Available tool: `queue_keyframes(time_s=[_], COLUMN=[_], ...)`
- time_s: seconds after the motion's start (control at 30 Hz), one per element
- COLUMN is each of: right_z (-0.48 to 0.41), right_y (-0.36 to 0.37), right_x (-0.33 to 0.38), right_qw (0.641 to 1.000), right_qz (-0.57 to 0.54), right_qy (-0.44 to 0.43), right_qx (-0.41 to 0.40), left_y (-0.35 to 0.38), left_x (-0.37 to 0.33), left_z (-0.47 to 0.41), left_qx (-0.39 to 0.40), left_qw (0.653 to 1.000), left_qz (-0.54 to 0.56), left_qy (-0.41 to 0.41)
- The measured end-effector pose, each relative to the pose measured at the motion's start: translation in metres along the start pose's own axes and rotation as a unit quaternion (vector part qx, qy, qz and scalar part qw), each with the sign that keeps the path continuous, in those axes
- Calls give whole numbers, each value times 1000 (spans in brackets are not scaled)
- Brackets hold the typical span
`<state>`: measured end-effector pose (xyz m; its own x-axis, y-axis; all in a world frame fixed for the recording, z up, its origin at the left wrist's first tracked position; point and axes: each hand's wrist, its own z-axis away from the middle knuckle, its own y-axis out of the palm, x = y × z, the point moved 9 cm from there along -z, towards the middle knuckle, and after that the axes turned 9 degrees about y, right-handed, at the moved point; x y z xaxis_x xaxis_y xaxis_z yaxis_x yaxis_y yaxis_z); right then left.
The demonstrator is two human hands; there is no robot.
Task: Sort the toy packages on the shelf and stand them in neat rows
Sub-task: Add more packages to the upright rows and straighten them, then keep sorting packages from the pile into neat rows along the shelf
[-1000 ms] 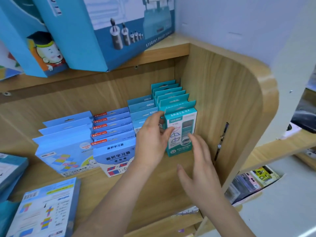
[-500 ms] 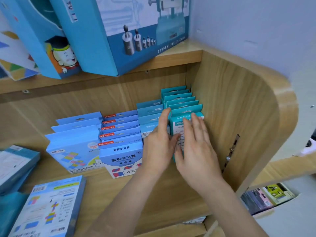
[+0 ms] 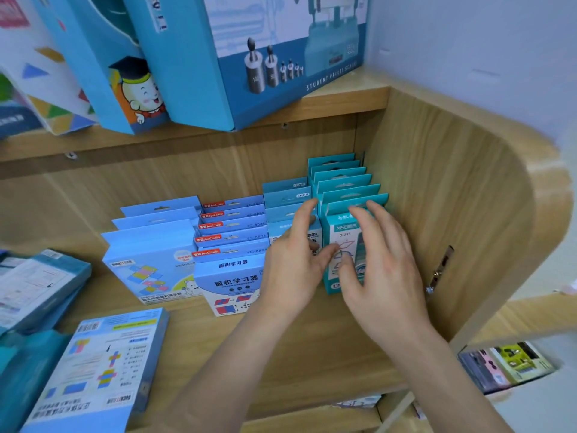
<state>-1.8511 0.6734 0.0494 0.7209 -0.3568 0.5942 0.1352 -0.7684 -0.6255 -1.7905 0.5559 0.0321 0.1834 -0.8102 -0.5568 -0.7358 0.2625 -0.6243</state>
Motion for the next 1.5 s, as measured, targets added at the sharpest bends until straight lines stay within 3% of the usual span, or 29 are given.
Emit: queue_keyframes(time_s=[0.53,0.77,1.17,1.5], right_z=[9,14,24,65], right_y=[-14,2,69,161], right_x=[11,26,141,283], right_qw=[993,984,941,913], right_qz=[-105,-160,-263,-219], right_qy=[-49,-70,-159,-225], right_qx=[-24,41,143,261], left_y=[-16,-57,-230,-394], left_x=[-3,5,54,135], left_z=[13,44,121,174], left_qx=[-30,-67,-112,-102], left_qw=[999,998,974,940], left_qz=[-5,2,-177,-290], left_qy=[16,7,-83,-150])
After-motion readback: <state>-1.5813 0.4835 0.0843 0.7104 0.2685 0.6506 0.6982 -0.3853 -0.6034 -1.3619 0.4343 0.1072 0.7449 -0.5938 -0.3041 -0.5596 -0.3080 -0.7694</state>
